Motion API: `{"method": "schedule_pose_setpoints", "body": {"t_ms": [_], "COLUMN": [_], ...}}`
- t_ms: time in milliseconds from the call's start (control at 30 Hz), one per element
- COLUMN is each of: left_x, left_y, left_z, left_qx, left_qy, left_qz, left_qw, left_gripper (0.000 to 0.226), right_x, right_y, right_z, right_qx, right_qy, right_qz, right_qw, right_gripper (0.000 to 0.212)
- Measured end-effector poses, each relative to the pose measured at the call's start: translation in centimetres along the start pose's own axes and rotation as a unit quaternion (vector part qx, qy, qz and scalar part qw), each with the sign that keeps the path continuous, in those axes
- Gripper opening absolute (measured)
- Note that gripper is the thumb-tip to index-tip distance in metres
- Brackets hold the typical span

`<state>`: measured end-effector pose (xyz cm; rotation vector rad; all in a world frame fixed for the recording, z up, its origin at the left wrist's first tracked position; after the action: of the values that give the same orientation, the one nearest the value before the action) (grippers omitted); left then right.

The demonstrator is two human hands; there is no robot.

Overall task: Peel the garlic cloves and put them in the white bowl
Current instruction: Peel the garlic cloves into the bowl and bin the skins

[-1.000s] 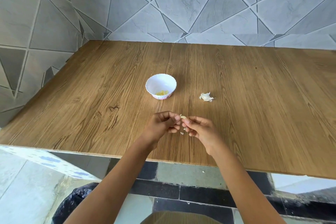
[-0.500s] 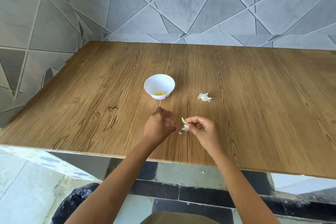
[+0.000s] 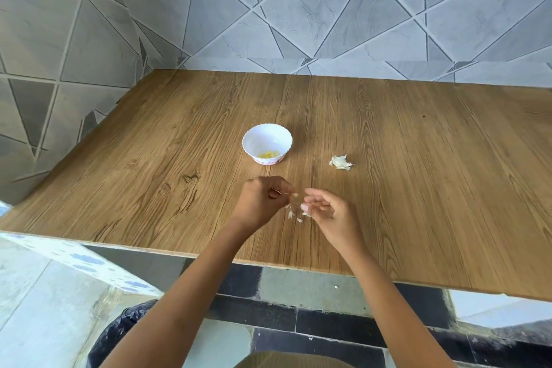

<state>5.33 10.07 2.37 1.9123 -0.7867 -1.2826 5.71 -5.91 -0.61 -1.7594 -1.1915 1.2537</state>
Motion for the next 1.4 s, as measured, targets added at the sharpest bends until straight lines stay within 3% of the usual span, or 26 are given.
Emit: {"method": "schedule_pose_setpoints", "body": {"t_ms": [133,200,433,533,667,767,1033,1233,1300,1400], "left_x": [-3.5,-4.5,-4.3,-2.7,2.5,4.5,7.6,7.9,7.9,7.2], "left_y": [-3.5,-5.4,-6.0,-3.8,-2.2,-1.4,1.8,2.2,2.2,2.5], "left_z": [-1.8,-2.2,-2.3,-1.3,0.6,1.2,2.0,2.4,2.5,1.8], "left_qx": [-0.065,-0.09,-0.045,0.018,0.043,0.062,0.154,0.243,0.253,0.221], "left_qy": [0.118,0.138,0.146,0.112,-0.052,-0.081,-0.184,-0.175,-0.158,-0.132], "left_qz": [-0.113,-0.173,-0.201,-0.184,-0.279,-0.304,-0.222,-0.232,-0.228,-0.188], "left_qw": [0.984,0.971,0.968,0.976,0.958,0.947,0.945,0.925,0.927,0.948], "left_gripper": [0.008,0.012,0.022,0.026,0.029,0.028,0.04,0.024,0.02,0.017], "right_x": [-0.8,-1.0,0.0,-0.5,-1.4,-2.4,-4.2,-4.3,-3.9,-3.1], "right_y": [-0.2,0.1,2.2,2.2,1.8,1.7,2.4,2.7,2.8,2.5], "right_z": [1.1,2.0,3.2,3.2,3.1,3.2,3.2,3.3,3.3,3.1], "right_qx": [-0.104,-0.127,-0.089,-0.061,-0.015,0.023,0.131,0.255,0.3,0.372], "right_qy": [0.035,0.043,0.018,0.016,0.033,0.044,0.056,0.064,0.072,0.079], "right_qz": [0.128,0.174,0.226,0.188,0.119,0.096,-0.043,-0.189,-0.253,-0.347], "right_qw": [0.986,0.976,0.97,0.98,0.992,0.994,0.989,0.946,0.917,0.857], "right_gripper": [0.036,0.038,0.045,0.047,0.046,0.045,0.041,0.027,0.022,0.032]}}
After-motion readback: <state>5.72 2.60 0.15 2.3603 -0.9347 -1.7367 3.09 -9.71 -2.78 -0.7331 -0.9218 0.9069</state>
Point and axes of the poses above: each hand's wrist, its own z-axis away from the middle knuckle, its own x-axis out of the palm, y = z × x, the point moved 7 cm from there along -z, towards the middle knuckle, and after that the axes turned 14 degrees about y, right-handed, at the moved point
